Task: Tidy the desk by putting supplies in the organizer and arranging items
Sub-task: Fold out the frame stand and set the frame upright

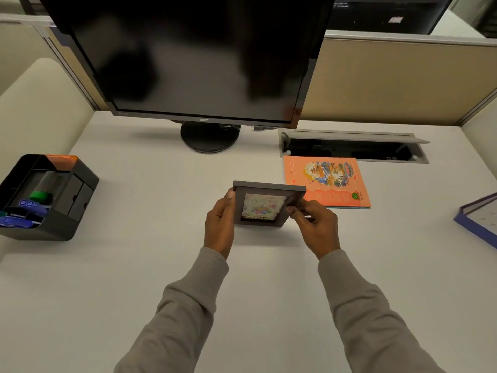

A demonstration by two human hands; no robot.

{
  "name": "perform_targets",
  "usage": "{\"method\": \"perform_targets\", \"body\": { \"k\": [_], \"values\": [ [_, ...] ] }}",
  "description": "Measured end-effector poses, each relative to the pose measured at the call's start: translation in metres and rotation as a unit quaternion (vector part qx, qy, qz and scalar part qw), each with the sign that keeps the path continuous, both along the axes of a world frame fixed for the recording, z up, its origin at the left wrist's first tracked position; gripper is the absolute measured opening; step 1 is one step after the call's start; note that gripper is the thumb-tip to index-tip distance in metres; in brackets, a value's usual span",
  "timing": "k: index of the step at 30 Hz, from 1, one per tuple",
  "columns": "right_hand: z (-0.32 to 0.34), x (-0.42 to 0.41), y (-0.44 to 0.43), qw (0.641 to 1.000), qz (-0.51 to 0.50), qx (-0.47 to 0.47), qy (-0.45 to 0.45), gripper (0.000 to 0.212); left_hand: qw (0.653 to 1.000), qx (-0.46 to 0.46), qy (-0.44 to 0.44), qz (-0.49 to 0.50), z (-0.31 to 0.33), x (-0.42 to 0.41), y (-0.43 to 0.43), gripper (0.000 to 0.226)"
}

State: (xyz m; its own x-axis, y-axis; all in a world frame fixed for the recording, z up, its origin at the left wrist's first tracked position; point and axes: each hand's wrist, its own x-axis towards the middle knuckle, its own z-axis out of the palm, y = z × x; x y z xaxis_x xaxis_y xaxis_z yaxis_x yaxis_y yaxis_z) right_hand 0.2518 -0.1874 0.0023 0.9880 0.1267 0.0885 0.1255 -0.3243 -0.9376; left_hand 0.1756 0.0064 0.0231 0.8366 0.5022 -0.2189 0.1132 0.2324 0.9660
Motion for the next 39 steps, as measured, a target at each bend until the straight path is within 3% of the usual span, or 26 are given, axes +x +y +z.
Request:
{"method": "perform_targets", "body": {
  "k": [4, 7, 14, 22, 28, 31, 33, 39],
  "values": [
    [0.000, 0.002, 0.001, 1.000, 0.009, 0.022, 0.006, 0.009, 1.000, -0.003, -0.007, -0.004, -0.004, 0.004, 0.002, 0.043],
    [0.001, 0.004, 0.004, 0.999, 0.008, 0.032, 0.012, 0.011, 1.000, -0.001, 0.011, -0.001, -0.003, 0.007, 0.004, 0.062],
    [-0.001, 0.006, 0.008, 1.000, 0.010, 0.022, 0.001, 0.013, 1.000, -0.017, 0.007, 0.006, 0.001, 0.007, 0.002, 0.029],
    [-0.014, 0.014, 0.011, 0.999, 0.019, 0.011, 0.035, 0.032, 0.997, -0.014, 0.072, 0.011, -0.013, 0.015, 0.003, 0.036],
    [-0.038, 0.005, 0.011, 0.996, 0.038, -0.028, 0.075, 0.040, 0.984, -0.051, 0.171, 0.016, -0.083, 0.030, 0.014, 0.087],
    [-0.047, -0.002, 0.011, 0.994, 0.034, -0.043, 0.091, 0.042, 0.980, -0.062, 0.190, -0.004, -0.086, 0.036, 0.017, 0.099],
    [-0.049, -0.005, 0.011, 0.994, 0.033, -0.051, 0.095, 0.042, 0.980, -0.079, 0.182, -0.016, -0.061, 0.033, 0.012, 0.094],
    [-0.051, -0.012, 0.012, 0.992, 0.021, -0.053, 0.110, 0.042, 0.985, -0.109, 0.137, 0.005, -0.035, 0.033, 0.001, 0.042]
  ]
}}
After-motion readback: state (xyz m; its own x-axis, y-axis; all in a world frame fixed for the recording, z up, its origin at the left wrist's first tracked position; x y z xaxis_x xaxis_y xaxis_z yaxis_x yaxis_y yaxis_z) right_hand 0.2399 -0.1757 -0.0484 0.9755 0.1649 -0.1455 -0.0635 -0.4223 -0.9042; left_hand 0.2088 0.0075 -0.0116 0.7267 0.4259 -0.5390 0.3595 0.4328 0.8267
